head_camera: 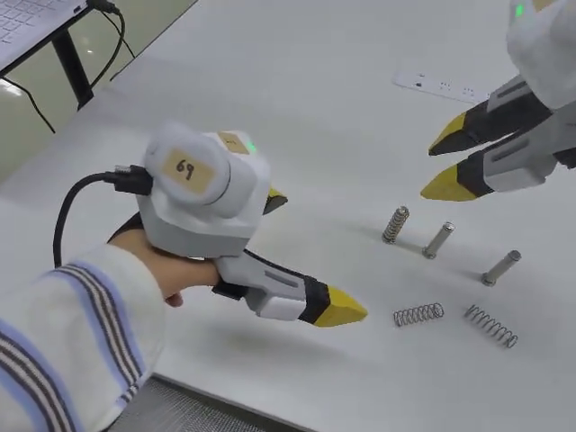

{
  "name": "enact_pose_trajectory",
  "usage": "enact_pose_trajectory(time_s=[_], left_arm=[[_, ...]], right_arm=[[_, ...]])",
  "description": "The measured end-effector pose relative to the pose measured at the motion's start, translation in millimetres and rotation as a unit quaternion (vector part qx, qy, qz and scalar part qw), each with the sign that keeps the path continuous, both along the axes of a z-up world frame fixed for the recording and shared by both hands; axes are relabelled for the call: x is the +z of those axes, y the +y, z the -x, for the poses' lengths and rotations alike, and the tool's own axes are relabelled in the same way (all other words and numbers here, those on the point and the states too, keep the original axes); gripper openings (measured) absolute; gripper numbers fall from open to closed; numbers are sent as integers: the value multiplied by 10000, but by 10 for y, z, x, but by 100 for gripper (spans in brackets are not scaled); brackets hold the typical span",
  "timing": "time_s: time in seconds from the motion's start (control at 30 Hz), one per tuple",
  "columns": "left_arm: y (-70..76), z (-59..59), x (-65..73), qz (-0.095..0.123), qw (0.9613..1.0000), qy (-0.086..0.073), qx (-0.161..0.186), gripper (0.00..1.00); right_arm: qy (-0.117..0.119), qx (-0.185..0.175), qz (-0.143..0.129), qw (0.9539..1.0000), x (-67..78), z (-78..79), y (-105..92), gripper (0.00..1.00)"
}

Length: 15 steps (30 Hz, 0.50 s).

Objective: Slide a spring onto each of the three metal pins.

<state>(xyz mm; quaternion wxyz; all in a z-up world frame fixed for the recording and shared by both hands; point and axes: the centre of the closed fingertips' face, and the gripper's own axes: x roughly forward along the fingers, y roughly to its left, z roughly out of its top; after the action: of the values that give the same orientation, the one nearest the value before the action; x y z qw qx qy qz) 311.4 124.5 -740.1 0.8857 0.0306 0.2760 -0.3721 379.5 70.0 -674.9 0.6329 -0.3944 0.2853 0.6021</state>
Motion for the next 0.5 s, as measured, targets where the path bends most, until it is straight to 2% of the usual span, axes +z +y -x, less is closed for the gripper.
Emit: enact_pose_trajectory(time_s=[0.13,0.27,0.37,0.5], left_arm=[[-6,20,-20,-29,10000,29,-43,95],[10,9,23,74,10000,21,11,95],[58,-16,52,209,9997,51,149,95],[131,-17,20,156,9997,75,192,96]], right_arm=[[72,-256,-318,9991,98,52,-77,30],[214,-503,-902,9944,211,136,-115,35],[242,-709,-1088,9912,245,96,-225,34],[343,-958,-1286,9865,257,140,-384,40]])
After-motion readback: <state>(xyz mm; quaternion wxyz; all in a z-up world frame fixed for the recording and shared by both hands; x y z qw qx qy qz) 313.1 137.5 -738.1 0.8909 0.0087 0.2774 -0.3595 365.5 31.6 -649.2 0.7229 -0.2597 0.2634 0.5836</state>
